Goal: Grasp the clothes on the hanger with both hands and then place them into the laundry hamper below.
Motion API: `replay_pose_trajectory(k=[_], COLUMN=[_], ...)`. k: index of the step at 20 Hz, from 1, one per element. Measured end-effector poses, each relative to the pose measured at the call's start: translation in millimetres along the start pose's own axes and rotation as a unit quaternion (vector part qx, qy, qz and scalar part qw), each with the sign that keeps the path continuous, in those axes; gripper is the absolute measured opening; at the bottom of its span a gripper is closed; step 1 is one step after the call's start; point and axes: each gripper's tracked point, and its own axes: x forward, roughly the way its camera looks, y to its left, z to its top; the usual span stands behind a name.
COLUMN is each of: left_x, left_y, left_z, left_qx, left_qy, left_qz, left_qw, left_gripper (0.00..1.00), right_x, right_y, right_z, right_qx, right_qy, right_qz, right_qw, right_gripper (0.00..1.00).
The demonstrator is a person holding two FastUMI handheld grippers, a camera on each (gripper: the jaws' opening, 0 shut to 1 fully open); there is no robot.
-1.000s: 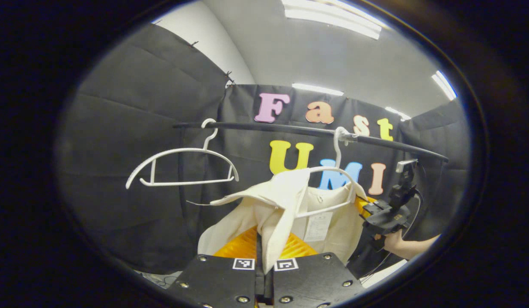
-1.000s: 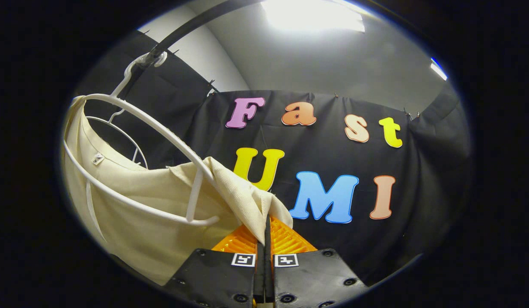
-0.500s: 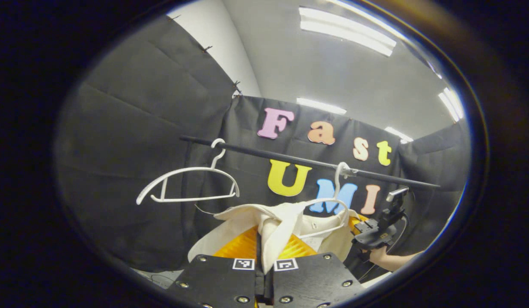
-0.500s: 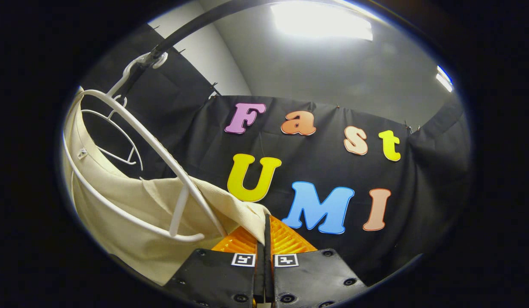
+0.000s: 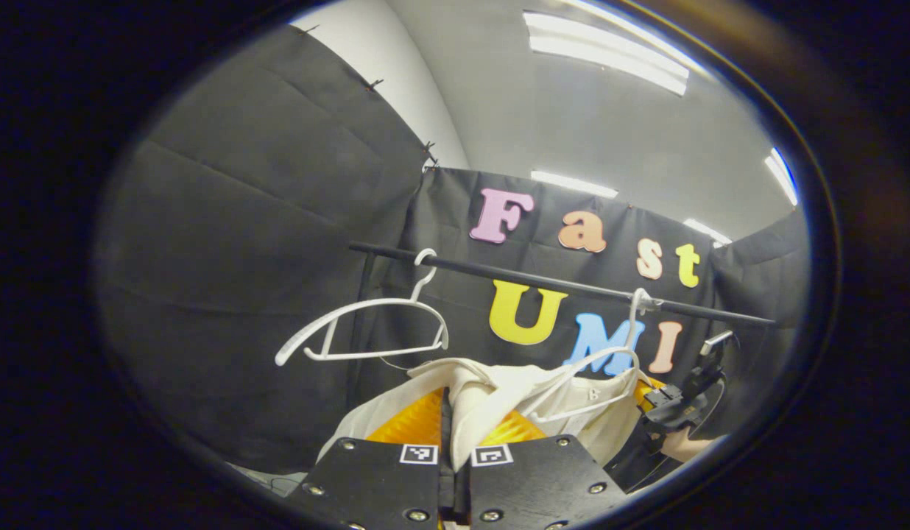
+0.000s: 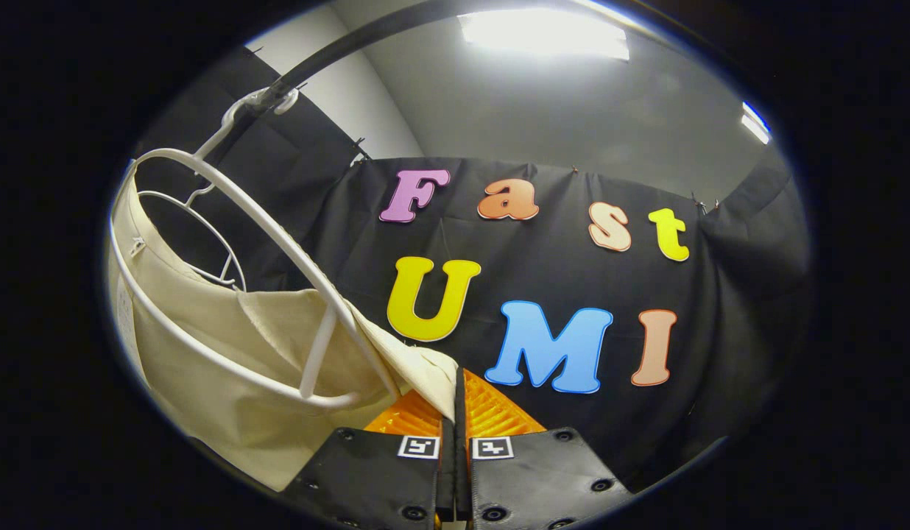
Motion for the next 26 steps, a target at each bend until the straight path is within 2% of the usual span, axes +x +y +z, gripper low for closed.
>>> replay_pose_trajectory(k=[7,10,14,21,26], left_x=[7,7,-4,-20,-57], left_y=[18,25,13,16,32], left_z=[-39,-59,-79,-118,-120], left_qx=[-0.017,-0.036,-0.042,-0.051,-0.034], left_qy=[0.04,0.064,0.078,0.107,0.106], left_qz=[0.004,0.014,0.013,0.04,0.082], left_qw=[0.999,0.997,0.996,0.992,0.99], left_gripper=[0.01,0.01,0.0,0.01,0.01], right_x=[3,5,-3,-39,-96], right_y=[-12,-20,-26,-23,-16], right_z=[-20,-41,-61,-104,-117], right_qx=[-0.019,-0.026,-0.023,-0.014,0.015], right_qy=[0.011,0.033,0.05,0.099,0.119], right_qz=[-0.02,-0.03,-0.034,-0.012,0.027], right_qw=[1.0,0.999,0.998,0.995,0.992], right_gripper=[0.02,0.02,0.02,0.02,0.03])
